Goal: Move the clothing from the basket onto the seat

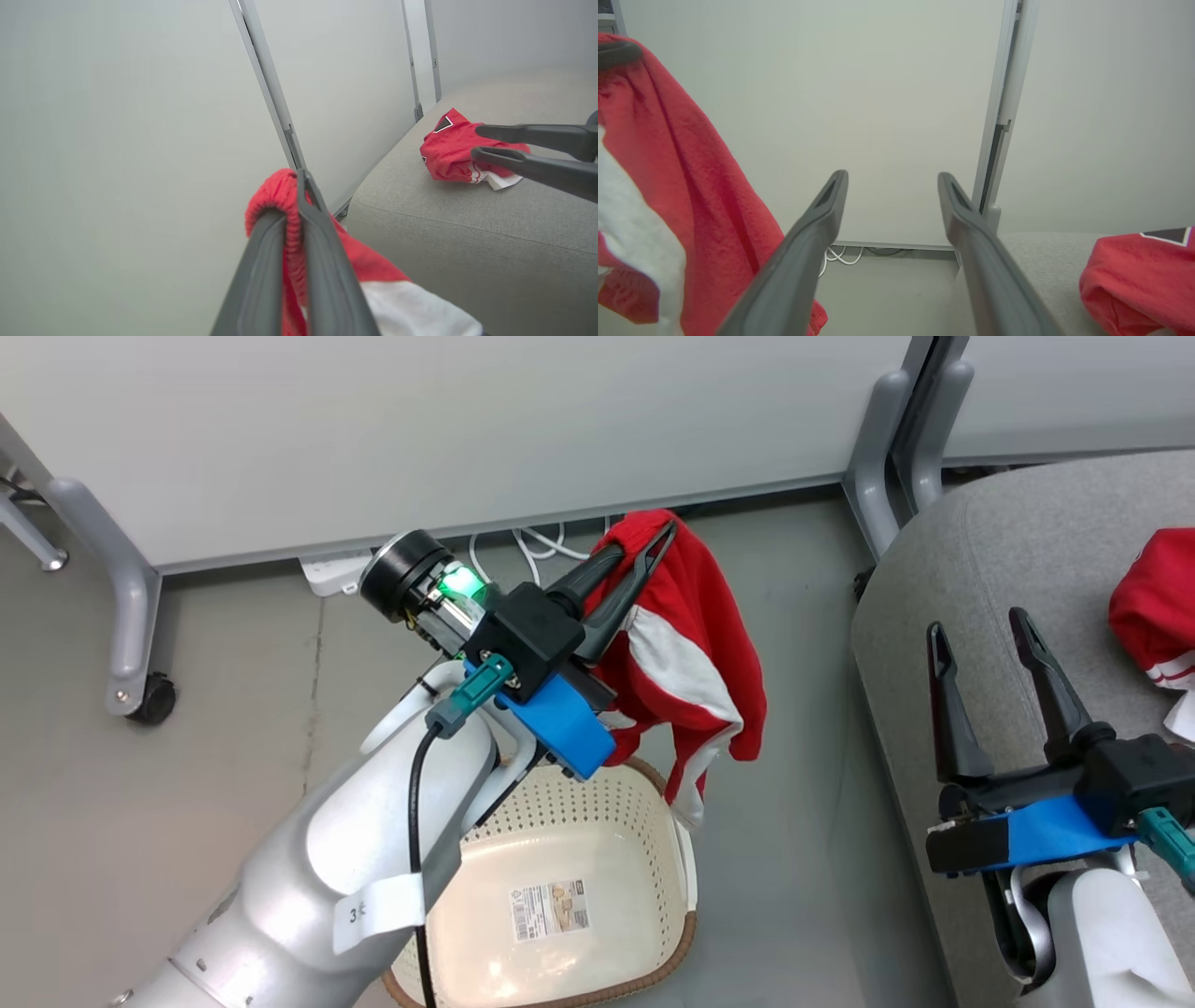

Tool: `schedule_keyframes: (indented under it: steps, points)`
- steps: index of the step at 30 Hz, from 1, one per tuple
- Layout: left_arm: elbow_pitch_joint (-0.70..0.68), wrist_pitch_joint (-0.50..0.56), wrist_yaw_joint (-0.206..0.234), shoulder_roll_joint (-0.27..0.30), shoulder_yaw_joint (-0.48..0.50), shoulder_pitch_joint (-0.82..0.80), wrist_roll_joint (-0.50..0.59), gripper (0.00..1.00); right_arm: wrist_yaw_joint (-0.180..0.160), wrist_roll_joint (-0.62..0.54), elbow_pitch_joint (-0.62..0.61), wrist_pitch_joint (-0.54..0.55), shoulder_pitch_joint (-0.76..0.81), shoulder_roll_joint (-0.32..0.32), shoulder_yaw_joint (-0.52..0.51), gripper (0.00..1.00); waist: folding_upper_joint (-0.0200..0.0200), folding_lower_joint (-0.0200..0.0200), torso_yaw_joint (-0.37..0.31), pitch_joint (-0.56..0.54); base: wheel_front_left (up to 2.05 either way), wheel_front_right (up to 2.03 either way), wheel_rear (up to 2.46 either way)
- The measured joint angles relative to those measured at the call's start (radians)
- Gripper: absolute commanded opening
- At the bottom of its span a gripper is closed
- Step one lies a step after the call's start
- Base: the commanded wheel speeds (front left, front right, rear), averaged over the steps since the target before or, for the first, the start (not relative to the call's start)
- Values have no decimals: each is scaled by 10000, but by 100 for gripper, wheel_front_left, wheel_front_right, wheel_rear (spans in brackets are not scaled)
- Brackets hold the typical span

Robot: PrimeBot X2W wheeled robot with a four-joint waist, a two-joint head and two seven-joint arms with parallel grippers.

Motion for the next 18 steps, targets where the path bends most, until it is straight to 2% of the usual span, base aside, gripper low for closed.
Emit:
schedule_keyframes:
  steps: [7,18]
  points:
    - [148,0,-36,-232,65,-185,8,0,0,73,69,0,269,15,130,100,0,1,43,-423,0,0,0]
    - [228,0,-56,-224,136,-203,12,0,0,104,-169,0,336,21,721,100,0,1,37,-477,0,0,0]
